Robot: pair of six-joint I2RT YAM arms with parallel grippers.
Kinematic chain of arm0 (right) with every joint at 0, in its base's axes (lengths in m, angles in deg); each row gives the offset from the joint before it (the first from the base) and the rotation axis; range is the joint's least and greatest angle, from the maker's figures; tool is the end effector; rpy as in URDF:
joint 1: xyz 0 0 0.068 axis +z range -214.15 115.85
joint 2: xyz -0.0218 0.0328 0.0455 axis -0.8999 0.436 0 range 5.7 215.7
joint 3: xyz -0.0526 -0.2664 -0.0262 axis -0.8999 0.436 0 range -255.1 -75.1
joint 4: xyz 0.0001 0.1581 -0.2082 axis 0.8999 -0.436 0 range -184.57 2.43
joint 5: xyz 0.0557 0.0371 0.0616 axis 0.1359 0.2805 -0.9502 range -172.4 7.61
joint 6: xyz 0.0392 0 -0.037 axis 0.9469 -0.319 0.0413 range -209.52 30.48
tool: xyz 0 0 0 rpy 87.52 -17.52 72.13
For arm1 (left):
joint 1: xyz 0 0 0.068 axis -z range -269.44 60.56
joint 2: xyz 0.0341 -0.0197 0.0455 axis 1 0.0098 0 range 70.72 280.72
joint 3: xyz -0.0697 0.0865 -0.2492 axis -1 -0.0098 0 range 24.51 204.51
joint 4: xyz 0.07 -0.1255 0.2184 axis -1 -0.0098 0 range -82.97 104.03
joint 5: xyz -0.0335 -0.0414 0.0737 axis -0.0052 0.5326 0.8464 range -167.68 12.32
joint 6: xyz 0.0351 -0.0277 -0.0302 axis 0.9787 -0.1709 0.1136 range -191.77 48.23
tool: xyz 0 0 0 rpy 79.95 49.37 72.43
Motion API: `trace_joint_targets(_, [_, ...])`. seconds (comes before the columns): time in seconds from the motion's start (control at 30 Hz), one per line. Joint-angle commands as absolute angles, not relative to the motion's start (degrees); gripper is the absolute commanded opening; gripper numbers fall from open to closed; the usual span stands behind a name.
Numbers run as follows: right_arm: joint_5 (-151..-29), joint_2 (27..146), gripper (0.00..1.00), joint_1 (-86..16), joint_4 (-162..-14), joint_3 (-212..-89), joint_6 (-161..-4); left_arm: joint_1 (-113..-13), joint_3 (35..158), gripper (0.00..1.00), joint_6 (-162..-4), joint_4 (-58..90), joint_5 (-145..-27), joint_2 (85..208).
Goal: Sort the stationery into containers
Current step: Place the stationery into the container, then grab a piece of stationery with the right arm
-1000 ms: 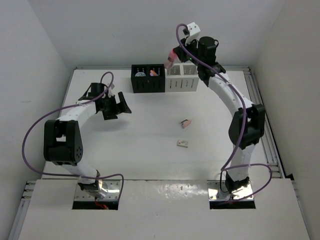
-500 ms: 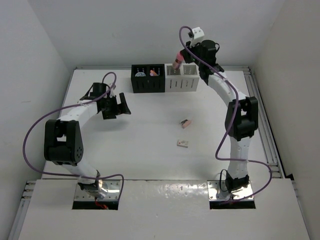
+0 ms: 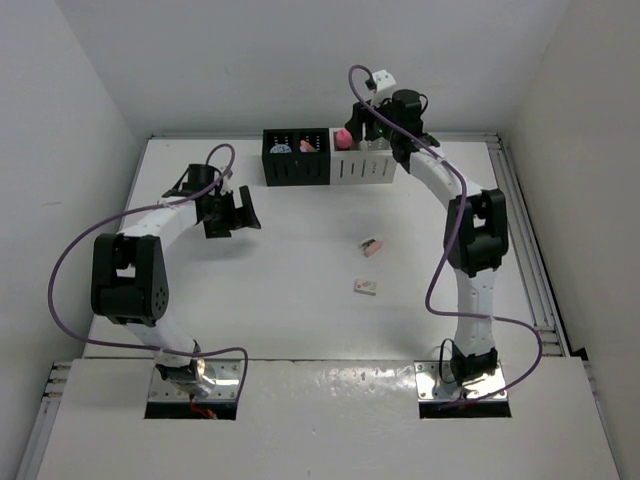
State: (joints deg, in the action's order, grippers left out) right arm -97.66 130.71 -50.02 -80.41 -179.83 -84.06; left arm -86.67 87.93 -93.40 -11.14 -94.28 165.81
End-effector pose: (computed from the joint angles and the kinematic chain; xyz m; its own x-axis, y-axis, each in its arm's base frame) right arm 0.5093 0.1379 0.2765 -0.2654 0.0279 -0.9637 -0.4610 0.8742 0.1523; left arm 0.3418 -0.0268 0.2084 -0.8518 -0.3124 -0.4205 -0.1200 0.8977 -0.4239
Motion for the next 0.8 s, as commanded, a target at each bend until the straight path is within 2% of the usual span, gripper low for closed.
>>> trace_joint_targets(0.0, [-99.0,125.24,0.61,-49.38,-80.62,-182.25,-83.98,-85.75,90.25,1.0,-92.78,-10.76,-94.12,165.55])
trace_joint_targets(0.1, [-102.93,119.29,0.54,-49.65,-83.52,-179.09,-83.71,-85.83,90.77,1.0,-91.3,-10.49,-95.69,165.2])
trace_joint_targets(0.27, [-106.39,107.6,0.51,-50.88,-97.72,-168.65,-85.3,-86.18,92.18,0.97,-88.03,-11.19,-99.04,163.89])
trace_joint_targets(0.33, [-106.39,104.5,0.56,-51.14,-102.49,-165.12,-84.86,-86.18,91.4,0.96,-88.91,-10.49,-97.82,162.92])
trace_joint_targets(0.37, [-106.56,102.92,0.6,-51.14,-105.99,-160.06,-85.03,-86.18,90.26,0.96,-89.43,-10.23,-96.94,161.87])
trace_joint_targets(0.4, [-106.13,99.95,0.74,-50.62,-107.16,-157.22,-85.04,-86.18,89.64,0.97,-89.61,-9.71,-96.41,161.34])
trace_joint_targets(0.5, [-104.47,95.63,0.84,-48.95,-108.66,-146.32,-87.31,-86.18,88.05,0.98,-89.61,-9.09,-95.53,160.72])
trace_joint_targets(0.63, [-101.56,95.26,0.87,-47.45,-105.77,-137.61,-88.98,-86.01,88.05,0.98,-89.53,-9.0,-96.05,160.72])
trace_joint_targets(0.77, [-100.41,99.03,0.88,-47.36,-104.62,-135.75,-91.62,-85.92,87.97,0.98,-89.26,-9.0,-95.79,160.54])
